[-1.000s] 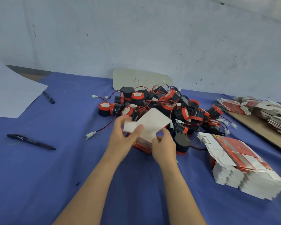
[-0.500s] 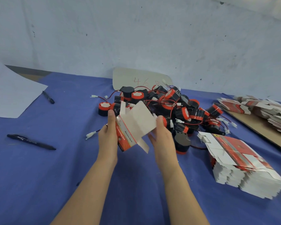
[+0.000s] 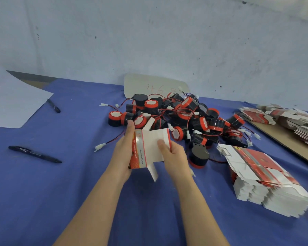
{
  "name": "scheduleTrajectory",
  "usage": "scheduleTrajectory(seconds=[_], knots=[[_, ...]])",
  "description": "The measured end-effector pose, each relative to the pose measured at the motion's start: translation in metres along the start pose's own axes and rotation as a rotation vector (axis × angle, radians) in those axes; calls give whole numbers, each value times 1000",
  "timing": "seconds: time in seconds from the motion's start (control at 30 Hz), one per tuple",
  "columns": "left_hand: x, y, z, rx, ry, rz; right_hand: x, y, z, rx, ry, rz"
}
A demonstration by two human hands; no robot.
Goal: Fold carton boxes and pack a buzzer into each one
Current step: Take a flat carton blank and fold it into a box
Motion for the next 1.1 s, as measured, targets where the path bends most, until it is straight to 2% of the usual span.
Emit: scheduleTrajectory(seconds=[0.2, 0.33, 0.43, 0.5, 0.57, 0.63, 0.7, 0.8, 0.87, 0.93, 1.03, 1.07, 1.1], knots=[[2, 8, 1, 109, 90, -123, 6, -1, -1, -15, 16, 53], [4, 5, 2, 200, 119, -216, -8, 1, 6, -67, -228, 99], [5, -11, -3, 342, 117, -284, -15, -11, -4, 14, -379, 282], [7, -20, -5, 377, 106, -279, -16, -15, -7, 62, -351, 265], [10, -21, -2, 323, 80, -266, -15, -11, -7, 46, -314, 187], [11, -17, 2, 273, 62, -248, -12, -1, -2, -42, -241, 71], [10, -13, 5, 232, 55, -238, -11, 12, 1, -200, -192, 31], [9, -11, 4, 106, 31, -115, -12, 26, 4, -322, -143, 196], [9, -11, 3, 60, -55, 49, -15, 34, 5, -377, -146, 278], [6, -17, 0, 155, -187, 231, -23, 44, 5, -431, -217, 353], [7, -20, -6, 372, -159, 414, -31, 55, 4, -460, -297, 572], [7, -18, -7, 389, -140, 452, -30, 58, 4, -501, -273, 569], [7, -15, -5, 363, -134, 460, -26, 63, 3, -562, -214, 460]])
Point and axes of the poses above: each hand's wrist, its own z-axis towards the middle knuckle, its own y-axis out of the back of the hand, x = y × z, the point moved 5 cm from there along z, towards the middle knuckle, and after that the axes turned 6 degrees about y, right-handed, at the moved point
